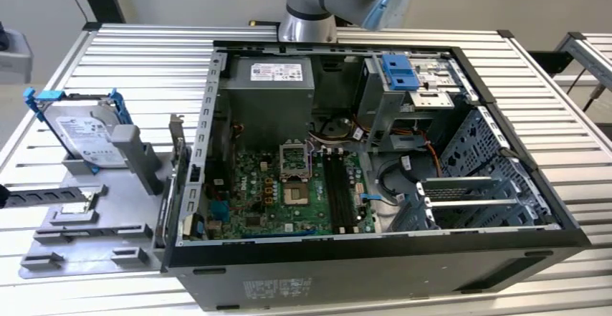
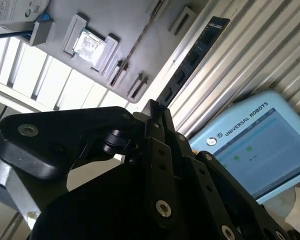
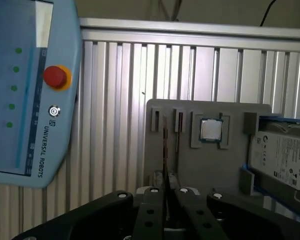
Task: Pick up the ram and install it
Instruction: 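Pick up the ram and move it above insertion slot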
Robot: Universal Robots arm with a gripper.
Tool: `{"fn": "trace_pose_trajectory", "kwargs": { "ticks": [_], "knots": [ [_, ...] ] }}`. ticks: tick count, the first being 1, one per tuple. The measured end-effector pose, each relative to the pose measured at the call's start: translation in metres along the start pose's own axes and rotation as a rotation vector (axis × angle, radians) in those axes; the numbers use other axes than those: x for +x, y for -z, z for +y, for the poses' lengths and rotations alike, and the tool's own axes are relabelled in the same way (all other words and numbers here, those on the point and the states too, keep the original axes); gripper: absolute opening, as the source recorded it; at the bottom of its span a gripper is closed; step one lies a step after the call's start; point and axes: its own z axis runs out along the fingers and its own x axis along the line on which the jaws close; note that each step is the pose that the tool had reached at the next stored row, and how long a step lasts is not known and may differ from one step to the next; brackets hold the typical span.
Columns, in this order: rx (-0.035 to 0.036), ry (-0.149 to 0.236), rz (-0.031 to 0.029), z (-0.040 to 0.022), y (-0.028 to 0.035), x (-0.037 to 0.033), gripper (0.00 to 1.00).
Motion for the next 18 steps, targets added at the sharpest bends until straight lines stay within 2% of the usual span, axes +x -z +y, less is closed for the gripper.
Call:
{"fn": "trace_pose_trajectory", "kwargs": {
  "ticks": [9, 10, 15, 18],
  "knots": [
    [0.0, 0.0, 0.0, 0.0009, 0.0397, -0.0006, 0.0],
    [0.0002, 0.0, -0.0033, 0.001, 0.0401, -0.0006, 0.0],
    [0.0001, 0.0, -0.004, -0.0001, 0.0403, -0.0006, 0.0],
    [-0.001, 0.002, -0.0041, -0.009, 0.0404, -0.0003, 0.0]
  ]
}}
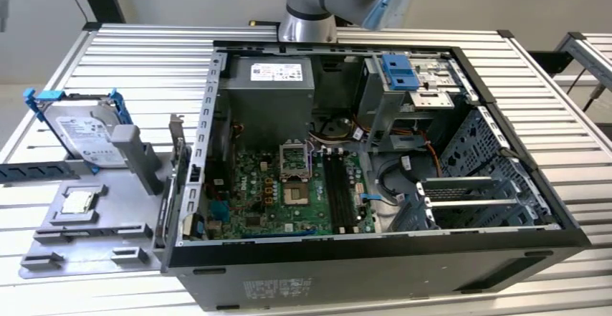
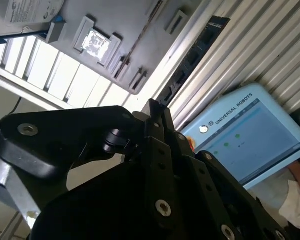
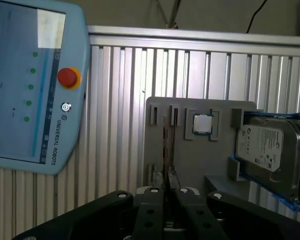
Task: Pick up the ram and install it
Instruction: 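Pick up the ram and move it above insertion slot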
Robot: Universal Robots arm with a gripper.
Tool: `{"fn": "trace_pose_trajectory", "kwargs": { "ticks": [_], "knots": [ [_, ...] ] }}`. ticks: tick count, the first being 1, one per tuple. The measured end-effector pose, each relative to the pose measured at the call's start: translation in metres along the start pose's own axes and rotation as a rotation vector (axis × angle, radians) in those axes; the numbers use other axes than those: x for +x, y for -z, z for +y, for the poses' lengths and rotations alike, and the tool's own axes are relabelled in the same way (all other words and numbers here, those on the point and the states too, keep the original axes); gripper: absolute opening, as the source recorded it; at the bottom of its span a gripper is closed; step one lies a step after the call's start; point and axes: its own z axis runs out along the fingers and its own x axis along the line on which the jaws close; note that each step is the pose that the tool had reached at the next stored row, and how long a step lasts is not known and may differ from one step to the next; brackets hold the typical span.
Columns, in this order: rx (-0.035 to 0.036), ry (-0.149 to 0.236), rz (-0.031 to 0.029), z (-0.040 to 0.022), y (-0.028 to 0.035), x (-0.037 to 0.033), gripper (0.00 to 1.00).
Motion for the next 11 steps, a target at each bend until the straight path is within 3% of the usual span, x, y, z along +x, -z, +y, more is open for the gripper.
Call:
{"fn": "trace_pose_trajectory", "kwargs": {
  "ticks": [6, 11],
  "knots": [
    [-0.0029, 0.004, 0.0, -0.0215, 0.0005, 0.0007, 0.0],
    [-0.0072, 0.005, -0.0001, -0.044, 0.0011, 0.0015, 0.0]
  ]
}}
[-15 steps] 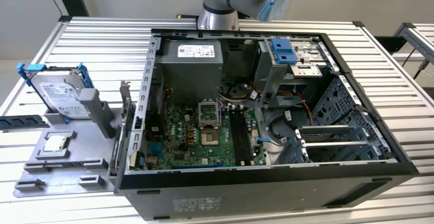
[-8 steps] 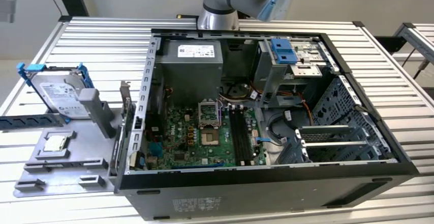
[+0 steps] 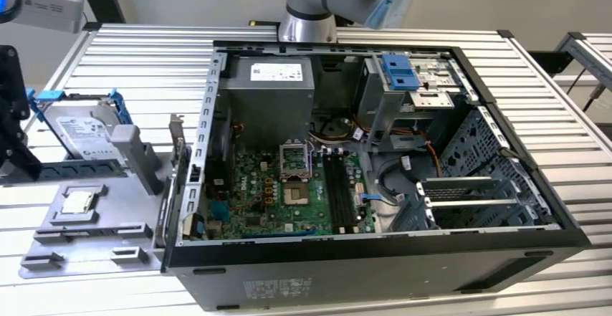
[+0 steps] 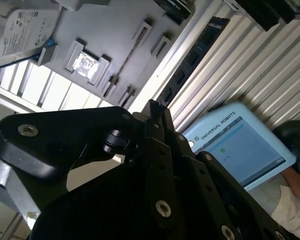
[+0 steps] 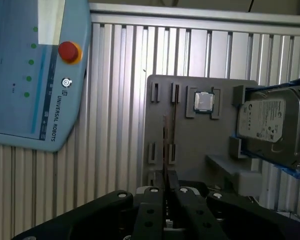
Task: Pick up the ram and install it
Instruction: 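Pick up the ram and move it above insertion slot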
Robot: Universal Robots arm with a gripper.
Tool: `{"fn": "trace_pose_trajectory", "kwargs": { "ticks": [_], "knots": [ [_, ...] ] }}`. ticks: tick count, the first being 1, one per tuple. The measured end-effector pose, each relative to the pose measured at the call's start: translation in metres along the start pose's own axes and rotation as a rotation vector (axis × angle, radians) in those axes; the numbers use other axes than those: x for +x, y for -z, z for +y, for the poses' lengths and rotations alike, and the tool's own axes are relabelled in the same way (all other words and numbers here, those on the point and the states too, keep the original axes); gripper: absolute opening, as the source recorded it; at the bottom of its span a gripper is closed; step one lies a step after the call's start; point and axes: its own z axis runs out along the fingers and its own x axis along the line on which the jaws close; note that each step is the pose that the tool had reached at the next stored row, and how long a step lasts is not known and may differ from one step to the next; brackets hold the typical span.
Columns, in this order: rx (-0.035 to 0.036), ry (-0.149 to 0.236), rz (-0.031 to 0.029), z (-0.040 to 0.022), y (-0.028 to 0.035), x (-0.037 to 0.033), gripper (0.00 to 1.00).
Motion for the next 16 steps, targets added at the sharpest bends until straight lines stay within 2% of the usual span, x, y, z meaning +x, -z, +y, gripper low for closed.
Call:
{"fn": "trace_pose_trajectory", "kwargs": {
  "ticks": [16],
  "knots": [
    [-0.0064, 0.004, -0.0001, -0.0725, 0.0025, 0.0027, 0.0]
  ]
}}
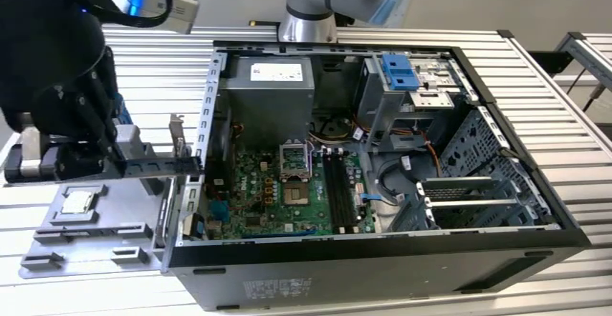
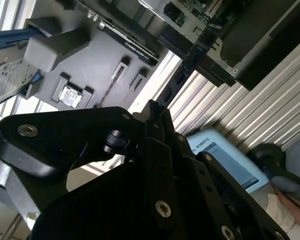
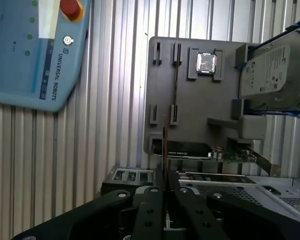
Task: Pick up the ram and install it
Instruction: 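Pick up the ram and move it above insertion slot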
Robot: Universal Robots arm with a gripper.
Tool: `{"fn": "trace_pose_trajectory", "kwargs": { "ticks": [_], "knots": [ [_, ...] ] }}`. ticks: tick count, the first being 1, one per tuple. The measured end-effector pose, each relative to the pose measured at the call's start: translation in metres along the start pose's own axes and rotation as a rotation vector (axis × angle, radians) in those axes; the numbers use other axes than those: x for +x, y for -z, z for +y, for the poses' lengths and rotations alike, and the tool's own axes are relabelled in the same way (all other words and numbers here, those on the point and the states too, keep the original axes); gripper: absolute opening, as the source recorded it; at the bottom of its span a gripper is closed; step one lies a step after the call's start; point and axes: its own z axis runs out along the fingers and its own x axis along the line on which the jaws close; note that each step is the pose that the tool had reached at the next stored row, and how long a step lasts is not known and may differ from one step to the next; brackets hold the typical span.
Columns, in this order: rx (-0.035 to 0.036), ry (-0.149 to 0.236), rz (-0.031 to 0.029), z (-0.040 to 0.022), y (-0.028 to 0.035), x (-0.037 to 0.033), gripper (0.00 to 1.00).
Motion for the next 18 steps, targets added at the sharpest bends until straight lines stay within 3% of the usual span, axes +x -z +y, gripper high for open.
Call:
{"fn": "trace_pose_trajectory", "kwargs": {
  "ticks": [18],
  "knots": [
    [-0.0034, 0.008, 0.0002, -0.0819, 0.0033, 0.0035, 0.0]
  ]
}}
